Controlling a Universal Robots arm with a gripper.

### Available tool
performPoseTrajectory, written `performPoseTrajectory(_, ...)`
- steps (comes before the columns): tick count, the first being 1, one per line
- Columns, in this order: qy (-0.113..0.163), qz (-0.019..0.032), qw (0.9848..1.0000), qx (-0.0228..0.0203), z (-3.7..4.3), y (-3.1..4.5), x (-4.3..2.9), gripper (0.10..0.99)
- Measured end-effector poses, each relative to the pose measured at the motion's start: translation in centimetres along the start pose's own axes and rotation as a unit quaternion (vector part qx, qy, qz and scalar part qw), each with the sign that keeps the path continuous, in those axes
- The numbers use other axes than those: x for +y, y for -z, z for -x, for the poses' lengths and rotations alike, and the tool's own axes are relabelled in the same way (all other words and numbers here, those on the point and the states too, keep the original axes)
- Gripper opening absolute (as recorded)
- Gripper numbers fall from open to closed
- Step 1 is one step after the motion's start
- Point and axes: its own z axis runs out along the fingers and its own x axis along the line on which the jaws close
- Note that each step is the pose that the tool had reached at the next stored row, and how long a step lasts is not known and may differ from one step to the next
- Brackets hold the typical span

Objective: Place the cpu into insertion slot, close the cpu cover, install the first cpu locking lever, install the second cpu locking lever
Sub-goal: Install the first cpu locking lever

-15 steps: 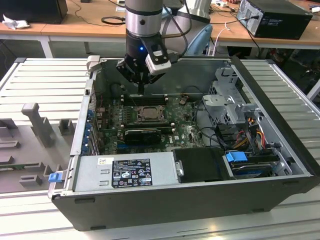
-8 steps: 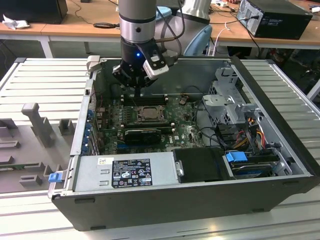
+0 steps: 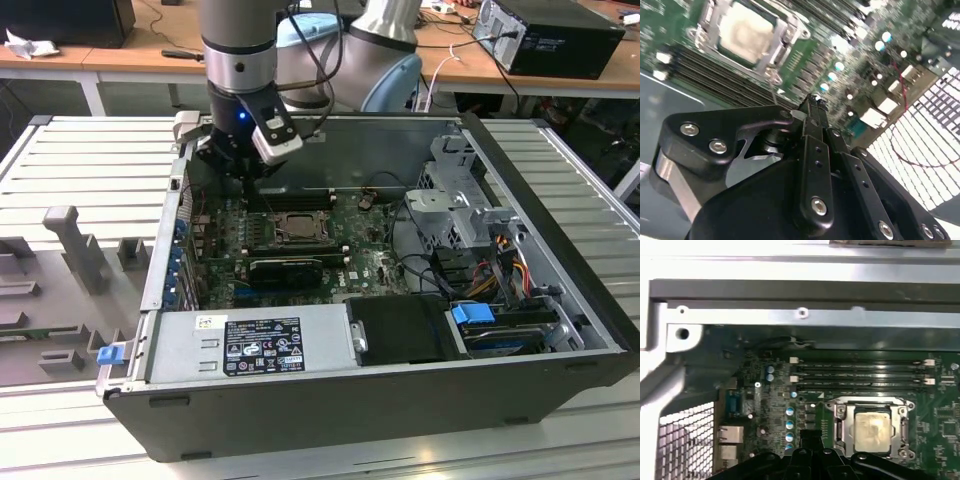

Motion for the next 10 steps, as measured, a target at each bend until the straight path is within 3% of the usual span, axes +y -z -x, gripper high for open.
performPoseTrajectory(1, 0.0, -0.0001, 1.0, 0.0002, -0.35, -0.11, 0.24, 0.106)
performPoseTrajectory(6, 0.002, -0.0001, 1.0, 0.0003, -0.4, -0.49, 1.4, 0.106)
performPoseTrajectory(10, 0.004, -0.0001, 1.0, 0.0004, -0.4, -0.57, 1.5, 0.106)
